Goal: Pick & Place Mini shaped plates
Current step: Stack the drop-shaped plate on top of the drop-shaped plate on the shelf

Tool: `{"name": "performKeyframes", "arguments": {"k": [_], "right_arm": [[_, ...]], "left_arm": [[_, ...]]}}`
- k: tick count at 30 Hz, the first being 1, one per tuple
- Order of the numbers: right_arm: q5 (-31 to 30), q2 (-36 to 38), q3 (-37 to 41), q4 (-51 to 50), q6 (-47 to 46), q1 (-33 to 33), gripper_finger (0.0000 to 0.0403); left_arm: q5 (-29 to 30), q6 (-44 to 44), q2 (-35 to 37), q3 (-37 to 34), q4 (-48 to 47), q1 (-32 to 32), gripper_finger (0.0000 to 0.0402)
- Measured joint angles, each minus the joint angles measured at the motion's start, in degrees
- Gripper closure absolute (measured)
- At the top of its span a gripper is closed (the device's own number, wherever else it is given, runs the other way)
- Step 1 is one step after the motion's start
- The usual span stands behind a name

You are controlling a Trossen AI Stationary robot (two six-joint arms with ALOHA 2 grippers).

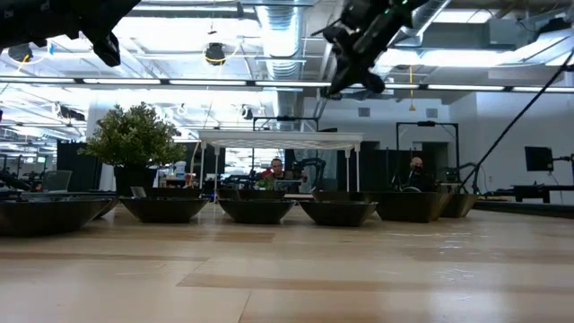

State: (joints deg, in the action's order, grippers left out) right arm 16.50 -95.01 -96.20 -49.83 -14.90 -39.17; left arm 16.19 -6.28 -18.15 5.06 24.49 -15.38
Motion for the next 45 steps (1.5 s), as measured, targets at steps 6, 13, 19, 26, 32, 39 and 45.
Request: {"name": "performKeyframes", "arguments": {"k": [6,13,19,26,32,39,45], "right_arm": [[0.2,-8.5,-10.1,-4.7,4.9,-1.0,0.0403],[0.1,-17.6,-23.1,-15.8,7.9,-3.2,0.0403],[0.1,-19.8,-25.9,-18.4,5.0,-5.3,0.0403],[0.0,-19.7,-26.0,-18.9,-0.6,-5.2,0.0403],[-0.7,-19.7,-24.5,-18.0,-3.0,-4.8,0.0403],[-1.5,-19.7,-23.9,-17.7,-2.8,-4.3,0.0403],[-1.5,-20.4,-23.9,-17.1,-2.6,-4.6,0.0403]], "left_arm": [[0.3,-1.4,0.0,0.0,0.0,0.0,0.0334],[-1.4,-1.3,-3.1,0.0,-0.5,0.0,0.0334],[-1.3,1.4,-8.0,0.0,-0.6,0.0,0.0334],[-0.8,1.5,-9.2,0.0,-0.4,0.0,0.0334],[-0.8,1.4,-9.2,0.0,-0.2,0.0,0.0334],[-0.8,1.4,-9.2,0.0,0.0,0.0,0.0334],[-0.8,1.4,-9.2,0.0,0.0,0.0,0.0334]]}}
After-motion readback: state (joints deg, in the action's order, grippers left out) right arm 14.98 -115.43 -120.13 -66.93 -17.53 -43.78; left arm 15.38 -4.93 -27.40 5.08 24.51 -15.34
